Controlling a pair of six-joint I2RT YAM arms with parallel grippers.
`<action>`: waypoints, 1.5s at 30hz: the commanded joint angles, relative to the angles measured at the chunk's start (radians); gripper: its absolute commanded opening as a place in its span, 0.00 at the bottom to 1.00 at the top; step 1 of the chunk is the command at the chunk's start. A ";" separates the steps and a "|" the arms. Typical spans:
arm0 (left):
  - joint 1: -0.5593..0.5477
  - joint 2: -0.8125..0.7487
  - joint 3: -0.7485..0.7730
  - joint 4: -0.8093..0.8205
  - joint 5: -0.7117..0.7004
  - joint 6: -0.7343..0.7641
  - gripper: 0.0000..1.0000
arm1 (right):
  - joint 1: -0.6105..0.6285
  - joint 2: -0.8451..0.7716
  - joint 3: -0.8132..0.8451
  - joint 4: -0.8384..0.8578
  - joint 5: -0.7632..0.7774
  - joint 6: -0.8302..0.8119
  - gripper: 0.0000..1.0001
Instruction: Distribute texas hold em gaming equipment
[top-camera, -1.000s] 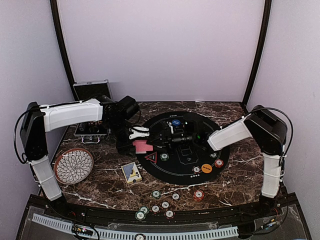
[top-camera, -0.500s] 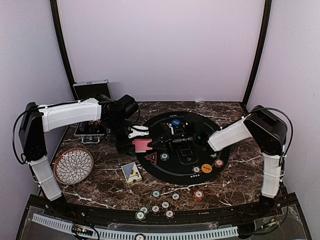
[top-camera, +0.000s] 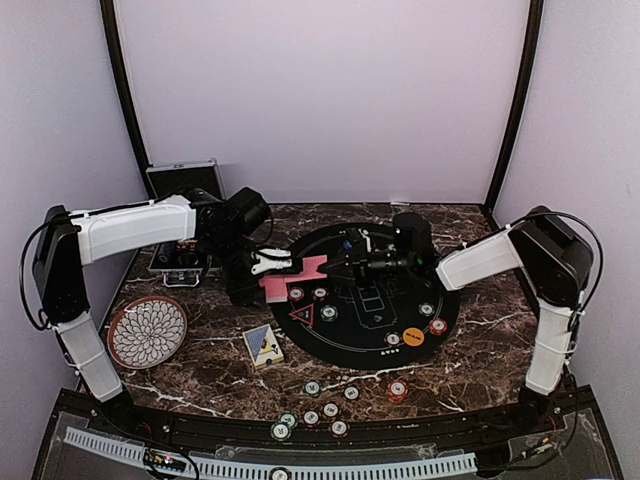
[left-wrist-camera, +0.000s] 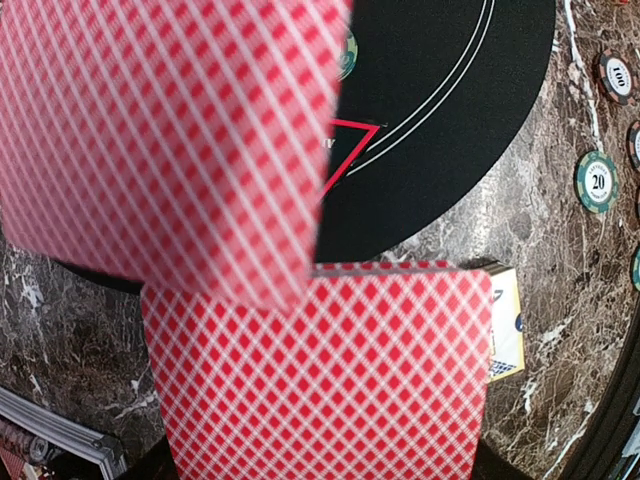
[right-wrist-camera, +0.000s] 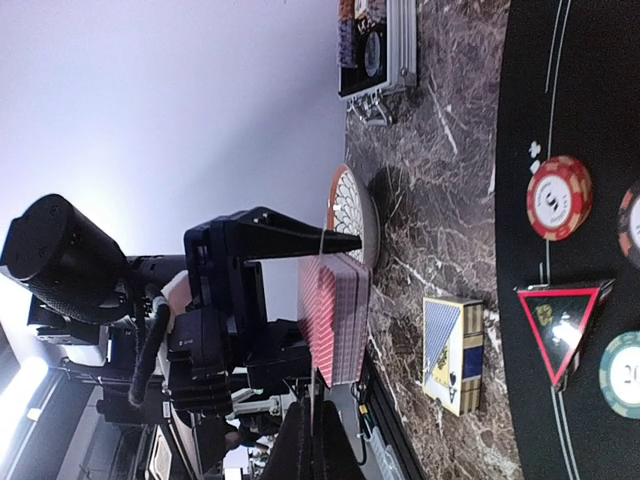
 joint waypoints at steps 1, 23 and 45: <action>0.013 -0.074 -0.019 -0.014 0.011 -0.006 0.03 | -0.052 -0.029 -0.001 -0.058 -0.018 -0.071 0.00; 0.021 -0.094 -0.009 -0.039 0.022 -0.008 0.00 | -0.076 0.420 0.661 -0.591 0.068 -0.358 0.00; 0.021 -0.092 -0.006 -0.039 0.023 -0.005 0.00 | -0.046 0.546 0.853 -0.896 0.211 -0.529 0.16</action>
